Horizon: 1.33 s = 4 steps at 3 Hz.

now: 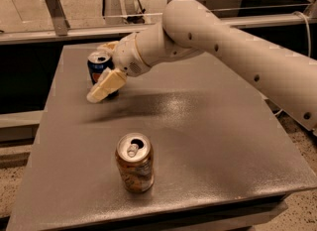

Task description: Knock pepsi can over

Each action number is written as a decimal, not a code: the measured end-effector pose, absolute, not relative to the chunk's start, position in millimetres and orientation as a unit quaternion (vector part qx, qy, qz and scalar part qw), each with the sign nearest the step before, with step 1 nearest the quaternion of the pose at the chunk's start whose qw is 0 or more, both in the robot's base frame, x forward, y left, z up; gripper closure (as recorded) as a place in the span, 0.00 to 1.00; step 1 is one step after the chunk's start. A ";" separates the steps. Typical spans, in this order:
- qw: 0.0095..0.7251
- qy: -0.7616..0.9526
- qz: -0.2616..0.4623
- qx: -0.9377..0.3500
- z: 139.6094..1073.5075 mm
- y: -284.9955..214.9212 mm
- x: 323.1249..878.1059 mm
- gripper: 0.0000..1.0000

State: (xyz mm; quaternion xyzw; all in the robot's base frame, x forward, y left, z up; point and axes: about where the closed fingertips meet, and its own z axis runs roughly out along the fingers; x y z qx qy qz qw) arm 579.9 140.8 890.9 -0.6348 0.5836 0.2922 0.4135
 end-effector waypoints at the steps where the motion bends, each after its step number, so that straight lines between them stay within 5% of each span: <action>1: 0.423 0.590 0.303 -0.617 884.8 147.7 585.8 0.41; 3: 0.449 0.603 0.281 -0.597 914.2 110.8 581.0 0.88; 4: 0.437 0.609 0.237 -0.618 949.7 87.3 579.5 1.00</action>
Offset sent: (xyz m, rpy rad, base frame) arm -0.0005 -0.0360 0.0072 0.0884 0.0086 -0.1357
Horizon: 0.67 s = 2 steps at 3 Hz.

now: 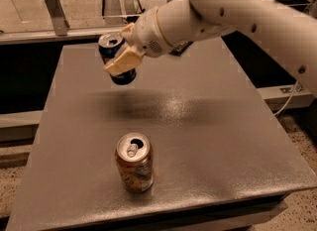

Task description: Knock pepsi can over

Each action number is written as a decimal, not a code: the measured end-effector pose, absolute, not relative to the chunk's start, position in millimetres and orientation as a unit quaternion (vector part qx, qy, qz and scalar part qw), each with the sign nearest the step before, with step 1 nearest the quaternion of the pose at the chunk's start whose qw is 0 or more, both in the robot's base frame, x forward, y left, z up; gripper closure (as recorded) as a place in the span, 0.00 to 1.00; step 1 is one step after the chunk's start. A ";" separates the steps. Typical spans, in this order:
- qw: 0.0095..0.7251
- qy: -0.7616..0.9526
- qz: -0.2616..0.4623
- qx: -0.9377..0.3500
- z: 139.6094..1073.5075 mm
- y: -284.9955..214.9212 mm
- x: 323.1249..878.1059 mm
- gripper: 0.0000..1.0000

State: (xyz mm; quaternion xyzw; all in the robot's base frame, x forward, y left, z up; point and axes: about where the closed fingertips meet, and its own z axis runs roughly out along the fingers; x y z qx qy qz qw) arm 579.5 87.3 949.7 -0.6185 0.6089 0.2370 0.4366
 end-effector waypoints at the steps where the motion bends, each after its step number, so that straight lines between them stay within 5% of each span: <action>1: 0.376 0.630 0.180 -0.655 961.6 54.3 571.5 1.00; 2: 0.299 0.648 0.138 -0.686 953.3 25.5 561.0 1.00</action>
Offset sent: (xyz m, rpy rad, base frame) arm -0.0484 -0.1155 -0.0114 -0.6539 0.1595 0.0742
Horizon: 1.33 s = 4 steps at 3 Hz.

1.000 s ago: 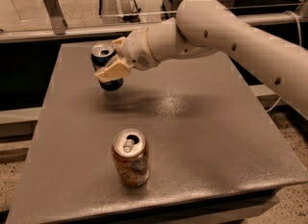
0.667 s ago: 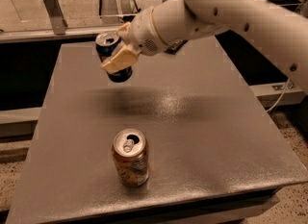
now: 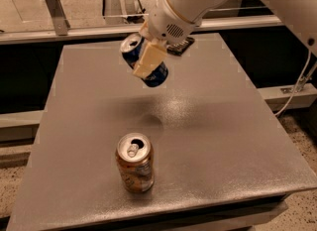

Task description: Knock pepsi can over

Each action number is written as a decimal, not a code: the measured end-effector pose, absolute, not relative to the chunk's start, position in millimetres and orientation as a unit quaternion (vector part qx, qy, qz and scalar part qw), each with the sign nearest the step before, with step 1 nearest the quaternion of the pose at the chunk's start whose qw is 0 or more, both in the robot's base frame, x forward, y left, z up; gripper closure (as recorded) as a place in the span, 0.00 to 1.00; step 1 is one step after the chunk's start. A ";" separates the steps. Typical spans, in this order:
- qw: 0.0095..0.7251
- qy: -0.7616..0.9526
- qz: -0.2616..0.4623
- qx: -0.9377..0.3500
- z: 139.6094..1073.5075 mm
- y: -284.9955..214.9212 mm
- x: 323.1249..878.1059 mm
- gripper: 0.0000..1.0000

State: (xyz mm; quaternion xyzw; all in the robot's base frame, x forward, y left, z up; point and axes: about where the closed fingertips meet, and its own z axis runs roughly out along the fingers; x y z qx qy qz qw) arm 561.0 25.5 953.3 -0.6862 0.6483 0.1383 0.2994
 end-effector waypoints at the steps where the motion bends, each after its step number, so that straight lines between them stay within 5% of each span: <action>1: 0.218 0.662 0.113 -0.708 933.2 0.1 544.2 1.00; 2: 0.170 0.663 0.107 -0.721 914.9 -3.4 535.0 1.00; 4: 0.153 0.662 0.124 -0.723 890.2 14.9 529.1 0.59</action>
Offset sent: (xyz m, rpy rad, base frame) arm -0.0360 -0.0366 -0.0570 -0.3382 0.1838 0.0702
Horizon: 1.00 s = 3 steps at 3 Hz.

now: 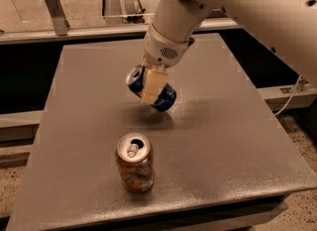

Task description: Knock pepsi can over

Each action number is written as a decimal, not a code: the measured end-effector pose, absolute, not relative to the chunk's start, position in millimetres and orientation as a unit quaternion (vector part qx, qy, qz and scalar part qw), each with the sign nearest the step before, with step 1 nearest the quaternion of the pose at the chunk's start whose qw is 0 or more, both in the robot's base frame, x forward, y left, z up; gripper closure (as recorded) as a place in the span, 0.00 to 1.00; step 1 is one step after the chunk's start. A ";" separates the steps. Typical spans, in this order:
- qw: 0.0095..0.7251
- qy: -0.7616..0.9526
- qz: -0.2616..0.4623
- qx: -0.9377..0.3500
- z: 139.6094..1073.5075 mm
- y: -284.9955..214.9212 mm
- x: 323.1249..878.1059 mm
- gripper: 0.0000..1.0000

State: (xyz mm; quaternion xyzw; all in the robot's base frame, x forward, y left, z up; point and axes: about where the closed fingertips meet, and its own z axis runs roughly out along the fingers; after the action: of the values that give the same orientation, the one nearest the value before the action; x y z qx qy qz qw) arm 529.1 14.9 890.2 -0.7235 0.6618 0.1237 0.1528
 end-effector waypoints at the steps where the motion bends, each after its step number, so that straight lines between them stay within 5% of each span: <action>1: 0.149 0.660 0.131 -0.725 881.9 21.4 524.8 0.36; 2: 0.145 0.654 0.137 -0.729 875.6 29.2 521.8 0.12; 3: 0.140 0.644 0.142 -0.738 870.0 39.7 517.3 0.00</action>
Offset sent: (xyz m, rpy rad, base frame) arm -0.0100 0.0215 -0.0223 0.0090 0.0441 0.0424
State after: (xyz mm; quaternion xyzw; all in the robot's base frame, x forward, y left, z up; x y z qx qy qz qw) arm 517.3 39.7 870.0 -0.7382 0.6444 0.1417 0.1405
